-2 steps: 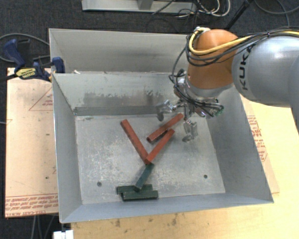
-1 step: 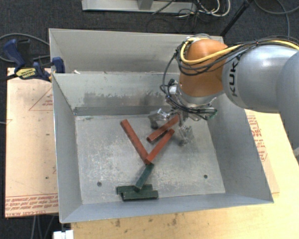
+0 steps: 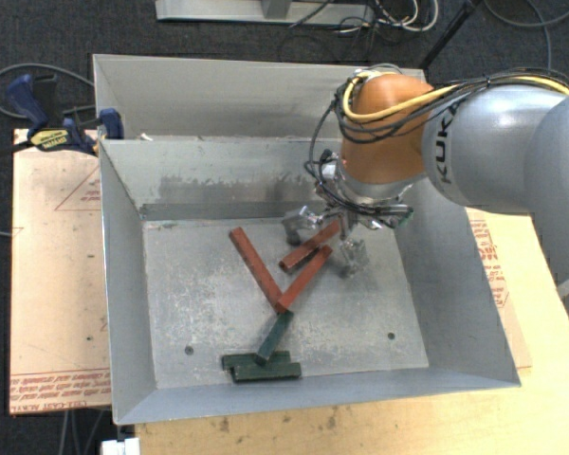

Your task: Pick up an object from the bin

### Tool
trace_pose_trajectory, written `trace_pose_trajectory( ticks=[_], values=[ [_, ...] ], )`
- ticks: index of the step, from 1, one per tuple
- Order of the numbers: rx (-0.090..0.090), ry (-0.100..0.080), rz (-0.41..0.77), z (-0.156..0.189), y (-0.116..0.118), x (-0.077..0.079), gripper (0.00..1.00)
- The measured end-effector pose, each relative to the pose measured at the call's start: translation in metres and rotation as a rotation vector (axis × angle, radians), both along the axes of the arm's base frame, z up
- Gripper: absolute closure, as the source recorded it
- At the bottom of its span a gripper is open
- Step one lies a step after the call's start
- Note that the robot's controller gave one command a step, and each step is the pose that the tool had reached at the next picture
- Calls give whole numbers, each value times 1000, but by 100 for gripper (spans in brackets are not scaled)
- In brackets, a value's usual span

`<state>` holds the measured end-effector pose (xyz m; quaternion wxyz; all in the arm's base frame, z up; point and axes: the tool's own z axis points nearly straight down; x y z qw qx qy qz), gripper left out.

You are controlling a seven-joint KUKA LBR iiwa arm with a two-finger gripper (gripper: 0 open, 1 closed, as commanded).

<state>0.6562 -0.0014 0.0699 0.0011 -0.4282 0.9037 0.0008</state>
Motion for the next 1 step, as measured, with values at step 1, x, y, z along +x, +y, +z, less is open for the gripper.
trace_pose_trajectory(
  ticks=[1],
  values=[
    [1,0,-1,0,0,0,100]
  ],
)
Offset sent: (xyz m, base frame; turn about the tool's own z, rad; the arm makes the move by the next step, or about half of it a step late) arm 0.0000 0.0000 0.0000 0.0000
